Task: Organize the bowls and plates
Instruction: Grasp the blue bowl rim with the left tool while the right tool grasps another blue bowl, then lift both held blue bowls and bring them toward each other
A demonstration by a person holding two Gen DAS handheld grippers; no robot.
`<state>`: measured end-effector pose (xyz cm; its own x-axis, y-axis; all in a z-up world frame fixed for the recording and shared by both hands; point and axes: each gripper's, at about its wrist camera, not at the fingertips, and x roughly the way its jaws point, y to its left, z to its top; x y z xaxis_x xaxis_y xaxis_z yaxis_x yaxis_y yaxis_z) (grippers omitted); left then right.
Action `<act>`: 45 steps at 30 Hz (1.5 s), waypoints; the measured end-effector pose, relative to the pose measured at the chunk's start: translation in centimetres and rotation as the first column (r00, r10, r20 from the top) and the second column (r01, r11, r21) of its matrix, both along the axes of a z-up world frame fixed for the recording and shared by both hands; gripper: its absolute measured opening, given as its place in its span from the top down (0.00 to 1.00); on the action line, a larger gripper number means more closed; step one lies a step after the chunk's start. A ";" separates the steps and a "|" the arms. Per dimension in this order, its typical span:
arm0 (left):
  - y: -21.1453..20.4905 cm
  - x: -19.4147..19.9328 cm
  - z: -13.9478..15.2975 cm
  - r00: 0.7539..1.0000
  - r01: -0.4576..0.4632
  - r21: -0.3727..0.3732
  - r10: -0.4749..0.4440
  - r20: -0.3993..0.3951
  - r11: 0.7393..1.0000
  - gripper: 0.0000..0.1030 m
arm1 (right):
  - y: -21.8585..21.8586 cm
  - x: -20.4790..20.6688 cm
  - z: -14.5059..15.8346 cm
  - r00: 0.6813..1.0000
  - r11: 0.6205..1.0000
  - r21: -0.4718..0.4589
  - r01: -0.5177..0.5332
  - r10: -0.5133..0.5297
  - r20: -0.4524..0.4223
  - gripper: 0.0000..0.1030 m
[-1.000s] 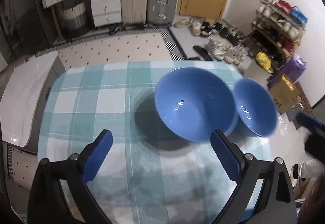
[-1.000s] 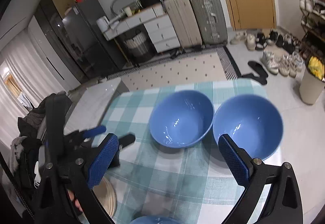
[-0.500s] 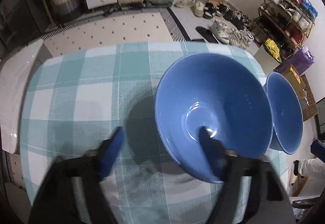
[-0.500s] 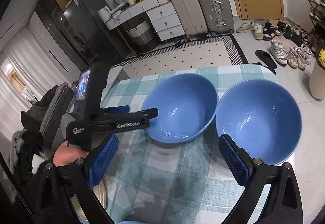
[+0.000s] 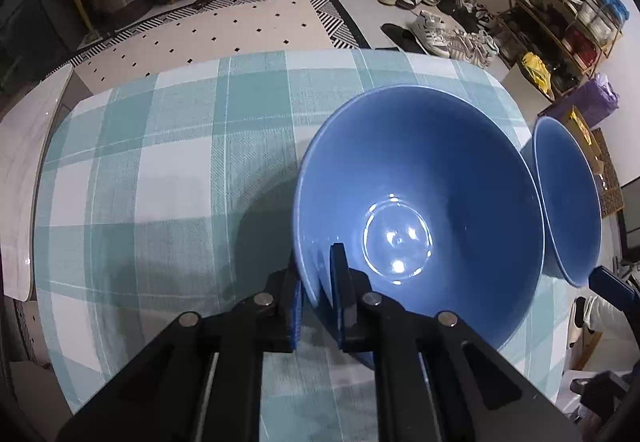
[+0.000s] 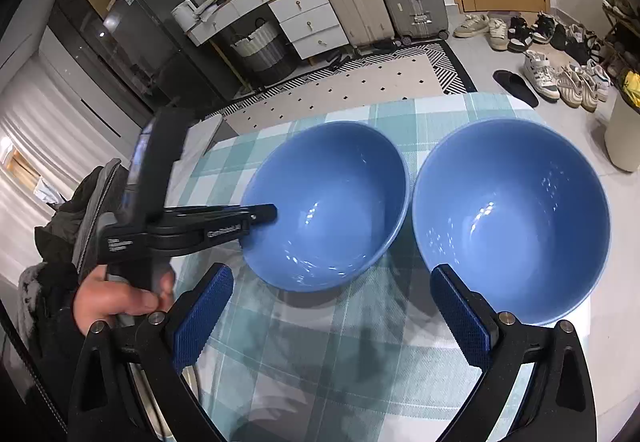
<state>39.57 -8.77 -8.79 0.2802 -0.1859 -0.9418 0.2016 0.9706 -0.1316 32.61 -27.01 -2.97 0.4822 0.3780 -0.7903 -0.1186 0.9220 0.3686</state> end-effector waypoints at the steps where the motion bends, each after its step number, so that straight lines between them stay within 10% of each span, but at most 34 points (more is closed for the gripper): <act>1: 0.0 -0.2 0.0 1.000 0.007 0.006 -0.007 -0.001 1.000 0.91 | 0.0 0.0 0.0 1.000 1.000 -0.002 0.000 0.000 -0.006 0.02; 15: 1.2 -4.2 0.2 0.997 0.067 0.042 -0.066 -0.028 0.997 0.91 | 1.7 0.8 -2.1 0.994 0.996 -0.093 -0.009 -0.001 -0.110 0.03; 21: 1.1 -5.8 0.5 0.996 0.091 0.072 -0.092 0.000 0.993 0.89 | 3.0 2.2 -4.0 0.985 0.986 -0.165 0.011 -0.040 -0.170 0.17; 34: 1.9 -6.8 0.8 0.996 0.080 0.075 -0.082 0.025 0.994 0.87 | 2.8 3.2 -7.1 0.961 0.989 -0.149 -0.016 -0.026 -0.275 0.88; 45: 1.6 -8.9 0.9 0.994 0.103 0.058 -0.104 0.018 0.993 0.87 | 2.2 1.1 -6.0 0.963 0.988 -0.152 -0.006 -0.035 -0.267 0.89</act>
<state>30.71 -7.15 -7.89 0.2824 -0.1611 -0.9457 0.3032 0.9502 -0.0714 33.73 -24.78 -8.95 0.2489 0.2393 -0.9385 -0.0205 0.9701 0.2419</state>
